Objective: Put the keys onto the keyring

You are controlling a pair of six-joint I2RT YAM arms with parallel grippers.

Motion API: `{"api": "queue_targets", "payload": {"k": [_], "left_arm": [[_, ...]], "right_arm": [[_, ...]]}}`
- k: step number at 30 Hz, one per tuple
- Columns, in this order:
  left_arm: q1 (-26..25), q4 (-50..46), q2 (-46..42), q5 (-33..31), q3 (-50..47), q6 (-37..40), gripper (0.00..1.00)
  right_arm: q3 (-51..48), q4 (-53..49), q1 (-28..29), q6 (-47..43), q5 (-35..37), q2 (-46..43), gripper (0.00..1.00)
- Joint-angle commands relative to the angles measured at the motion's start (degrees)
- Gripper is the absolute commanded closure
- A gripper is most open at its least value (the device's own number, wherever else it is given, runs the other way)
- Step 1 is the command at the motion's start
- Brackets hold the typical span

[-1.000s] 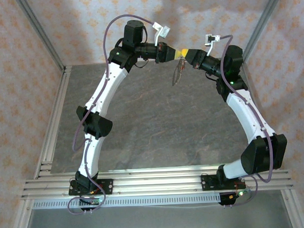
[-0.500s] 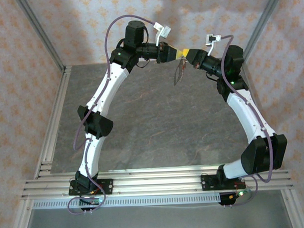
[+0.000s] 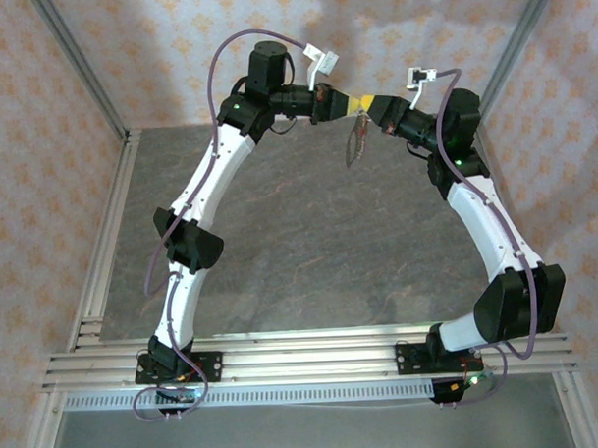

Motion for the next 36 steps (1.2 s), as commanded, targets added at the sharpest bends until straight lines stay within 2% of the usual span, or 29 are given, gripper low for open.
{"api": "queue_targets", "payload": {"k": [1,4,6,8,17,25,36], "left_arm": [[-2.8,4.0,-0.4,-0.4,-1.4,-0.4,1.00],[-2.7,5.9,-2.2,-2.6,-4.1,-0.2,1.00],[-2.4,7.3,-3.1,-3.0,-5.6,-0.5,1.00],[-2.2,8.2,-3.8,-3.2,-6.4,-0.6,1.00],[-1.8,12.8,-7.1,-5.5,-10.4,-2.4,1.00],[-0.8,33.5,-15.5,-10.5,-27.4,-11.9,1.00],[-0.7,39.5,-18.2,-13.3,-32.7,-14.6,1.00]], "right_arm": [[0.5,2.0,0.6,0.9,-0.1,-1.7,0.99],[-0.1,3.2,-0.6,2.7,1.3,-2.7,0.74],[-1.2,4.6,-1.6,4.3,2.1,-3.9,0.64],[-2.3,5.5,-2.6,5.1,3.0,-5.3,0.59],[-10.1,7.1,-4.0,5.7,9.2,-12.0,0.57],[-16.5,12.6,-4.0,8.6,10.3,-13.6,0.56],[-16.4,16.9,-1.6,9.3,10.8,-12.1,0.56]]}}
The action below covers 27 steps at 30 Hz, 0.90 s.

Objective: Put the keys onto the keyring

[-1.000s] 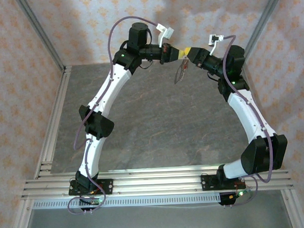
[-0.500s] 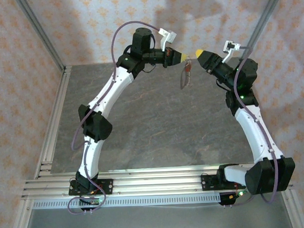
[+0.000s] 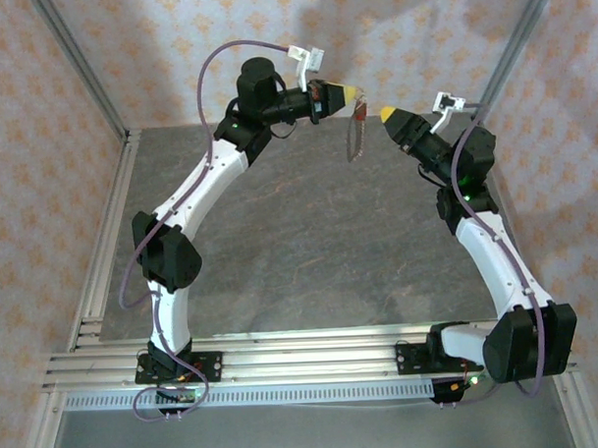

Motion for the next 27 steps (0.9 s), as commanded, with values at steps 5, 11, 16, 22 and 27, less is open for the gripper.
{"api": "queue_targets", "payload": {"k": [5,11,16,22,27], "left_arm": [[0.0,6.3,-3.1,-1.9,-1.3,-2.2,1.00],[0.0,6.9,-3.2,-1.9,-1.4,-2.7,1.00],[0.0,6.8,-3.2,-1.6,-1.3,-2.7,1.00],[0.0,6.7,-3.1,-1.4,-0.8,-2.8,1.00],[-0.1,6.7,-2.9,-1.4,-0.5,-3.0,1.00]], "right_arm": [[3.2,4.7,2.2,-0.2,1.5,1.1,0.56],[6.8,2.0,4.4,-2.5,2.0,3.4,0.56],[9.2,0.1,5.6,-4.1,2.2,4.8,0.57],[10.8,-3.2,6.0,-6.2,2.7,5.8,0.62],[11.5,-4.9,6.0,-7.0,3.1,6.2,0.70]]}}
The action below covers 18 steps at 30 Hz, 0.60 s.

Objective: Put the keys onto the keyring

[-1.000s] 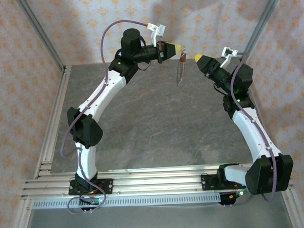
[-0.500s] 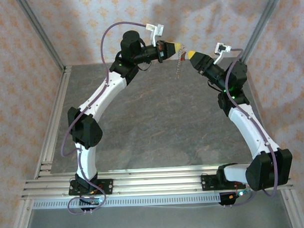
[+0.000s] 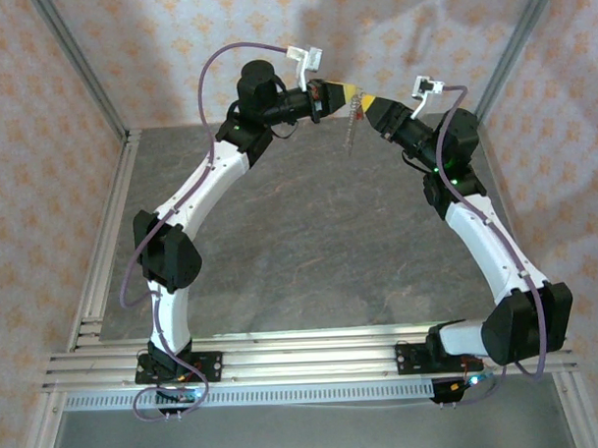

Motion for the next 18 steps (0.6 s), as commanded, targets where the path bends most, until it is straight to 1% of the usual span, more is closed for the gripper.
{"api": "queue_targets", "payload": {"k": [1,3,6,16,18], "left_arm": [[0.0,3.6,-2.9,0.0,0.8,-0.8,1.00],[0.0,3.6,-2.8,0.0,0.9,-0.8,1.00],[0.0,3.6,-2.7,0.1,1.1,-0.8,1.00],[-0.1,3.7,-2.4,0.1,1.5,-1.2,1.00],[-0.1,3.8,-2.3,0.1,1.4,-1.4,1.00]], "right_arm": [[2.7,-0.7,0.3,-1.9,0.6,0.3,0.72],[2.8,-0.8,0.3,-1.9,0.5,0.4,0.78],[2.9,-0.8,0.3,-1.9,0.3,0.6,0.84],[4.2,-1.5,0.4,-2.4,-1.0,1.1,1.00],[4.4,-2.0,0.5,-2.9,-1.3,1.0,1.00]]}}
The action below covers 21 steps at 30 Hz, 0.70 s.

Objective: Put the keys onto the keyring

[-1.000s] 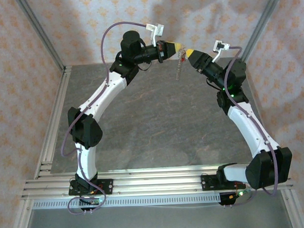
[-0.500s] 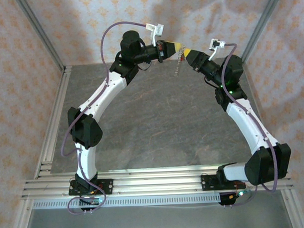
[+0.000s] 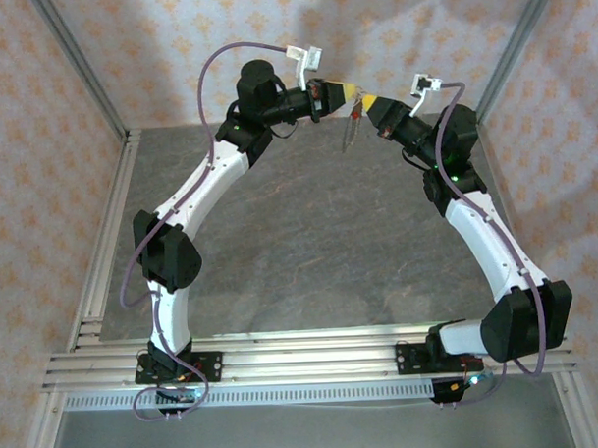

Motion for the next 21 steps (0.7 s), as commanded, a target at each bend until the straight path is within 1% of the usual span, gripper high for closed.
{"api": "queue_targets", "payload": {"k": [1,9,17,21], "left_arm": [[-0.1,3.5,-2.4,0.0,1.4,-1.0,1.00],[-0.4,3.8,-2.6,-0.1,1.4,-1.0,1.00],[-0.8,3.9,-2.8,-0.1,1.1,-1.0,1.00],[-1.1,3.8,-2.7,-0.1,1.1,-1.0,1.00]], "right_arm": [[2.7,0.1,0.7,-1.6,-1.3,0.1,1.00],[4.3,-6.5,3.2,-7.7,0.5,-0.5,1.00],[5.3,-7.2,4.0,-7.8,0.5,0.3,1.00],[6.7,-8.1,5.9,-9.1,-0.7,1.6,1.00]]}}
